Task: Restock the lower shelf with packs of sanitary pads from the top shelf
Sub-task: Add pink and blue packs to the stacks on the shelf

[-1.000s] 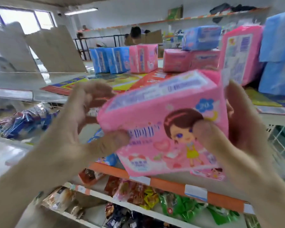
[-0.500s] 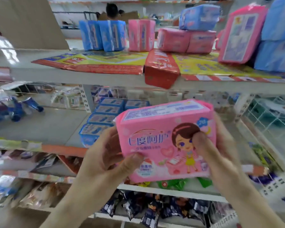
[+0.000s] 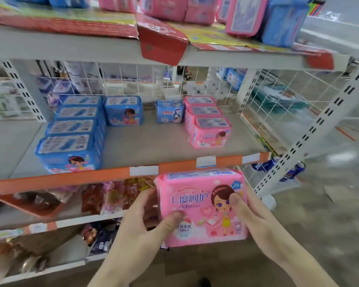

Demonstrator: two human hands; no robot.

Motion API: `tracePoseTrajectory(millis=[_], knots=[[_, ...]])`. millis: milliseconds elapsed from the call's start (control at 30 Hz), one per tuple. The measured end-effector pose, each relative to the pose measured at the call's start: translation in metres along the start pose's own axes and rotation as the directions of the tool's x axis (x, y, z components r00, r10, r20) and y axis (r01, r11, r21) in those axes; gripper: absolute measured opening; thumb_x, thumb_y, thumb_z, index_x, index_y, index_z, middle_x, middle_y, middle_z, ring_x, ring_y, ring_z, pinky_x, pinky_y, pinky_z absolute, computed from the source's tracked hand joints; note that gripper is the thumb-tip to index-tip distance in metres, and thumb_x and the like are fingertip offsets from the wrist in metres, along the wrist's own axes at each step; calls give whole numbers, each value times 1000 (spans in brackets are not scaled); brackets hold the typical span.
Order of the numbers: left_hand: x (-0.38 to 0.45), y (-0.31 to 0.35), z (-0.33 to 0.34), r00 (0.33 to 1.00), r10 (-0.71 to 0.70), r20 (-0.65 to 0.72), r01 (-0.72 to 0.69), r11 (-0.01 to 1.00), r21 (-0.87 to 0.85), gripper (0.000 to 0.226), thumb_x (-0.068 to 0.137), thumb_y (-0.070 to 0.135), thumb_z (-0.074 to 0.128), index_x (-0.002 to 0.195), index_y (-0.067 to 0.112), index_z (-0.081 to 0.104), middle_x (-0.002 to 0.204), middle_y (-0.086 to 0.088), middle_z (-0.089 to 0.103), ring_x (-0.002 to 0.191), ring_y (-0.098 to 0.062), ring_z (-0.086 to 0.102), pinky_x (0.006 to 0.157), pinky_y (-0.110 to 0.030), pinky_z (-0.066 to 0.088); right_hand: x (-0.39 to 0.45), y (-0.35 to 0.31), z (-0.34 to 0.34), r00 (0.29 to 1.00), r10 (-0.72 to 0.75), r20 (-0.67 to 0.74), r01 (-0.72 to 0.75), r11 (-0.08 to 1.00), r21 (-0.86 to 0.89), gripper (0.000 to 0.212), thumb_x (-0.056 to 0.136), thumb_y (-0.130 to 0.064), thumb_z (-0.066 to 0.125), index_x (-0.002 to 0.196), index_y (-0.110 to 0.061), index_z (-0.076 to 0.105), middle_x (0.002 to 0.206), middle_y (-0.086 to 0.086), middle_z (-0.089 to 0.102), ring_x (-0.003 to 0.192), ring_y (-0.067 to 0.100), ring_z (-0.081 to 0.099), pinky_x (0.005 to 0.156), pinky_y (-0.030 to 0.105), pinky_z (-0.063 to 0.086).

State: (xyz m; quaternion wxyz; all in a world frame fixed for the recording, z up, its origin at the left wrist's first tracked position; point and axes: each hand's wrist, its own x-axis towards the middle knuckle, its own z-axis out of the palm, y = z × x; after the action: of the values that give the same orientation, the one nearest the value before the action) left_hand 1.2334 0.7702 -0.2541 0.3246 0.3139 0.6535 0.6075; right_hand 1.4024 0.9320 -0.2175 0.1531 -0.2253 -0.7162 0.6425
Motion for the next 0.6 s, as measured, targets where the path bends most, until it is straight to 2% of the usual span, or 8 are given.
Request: tracePoseTrajectory(millis=[67,167,267,300,367,500,600], knots=[[0,0,5,1000,-15,-10,15,1000,28,65,65,56,81,122,32,60,109,13,75,98,-9,73,81,-28,59,1,5,-2,999,31,-32,-32,999,-22,40,92,-64,42,126,-45,51,115,-27,69,112,-7,63,90,12,51],[0,-4,8,996,-38,-84,43,998,52,56,72,50,82,120,30,61,107,13,75,96,-6,72,77,-22,57,7,11,-3,998,58,-34,-60,997,-51,50,90,-70,40,133,-45,48,119,-28,67,114,-8,61,99,17,49],[1,-7,9,987,-36,-160,54,992,110,74,65,66,77,127,29,59,112,15,73,105,-6,69,91,-33,56,19,17,-7,997,76,-1,-76,993,-85,48,93,-60,35,134,-39,46,106,-37,67,101,-16,61,91,10,46],[3,-6,11,984,-39,-176,61,991,121,79,63,68,76,130,29,58,115,14,73,108,-8,69,95,-38,55,24,17,-10,997,74,16,-73,993,-96,48,92,-63,37,134,-40,46,107,-38,65,103,-17,59,91,8,43],[10,0,21,982,-28,-188,57,988,146,72,66,62,78,128,30,58,113,14,73,106,-8,69,93,-40,56,32,16,-24,995,73,66,-67,994,-87,54,86,-67,47,133,-40,47,117,-32,66,113,-11,59,93,12,45],[32,15,52,987,17,-157,18,976,217,49,76,48,79,119,30,62,108,19,74,101,-3,70,85,-24,57,44,15,-65,991,64,121,-47,989,-138,39,87,-45,59,125,-45,49,111,-32,67,106,-10,62,86,9,47],[50,21,78,992,12,-125,17,975,224,37,79,33,73,115,30,66,103,18,76,97,-2,71,78,-14,54,52,26,-101,991,55,124,-33,983,-179,37,89,-52,62,124,-51,49,112,-28,68,105,-8,62,92,22,45]])
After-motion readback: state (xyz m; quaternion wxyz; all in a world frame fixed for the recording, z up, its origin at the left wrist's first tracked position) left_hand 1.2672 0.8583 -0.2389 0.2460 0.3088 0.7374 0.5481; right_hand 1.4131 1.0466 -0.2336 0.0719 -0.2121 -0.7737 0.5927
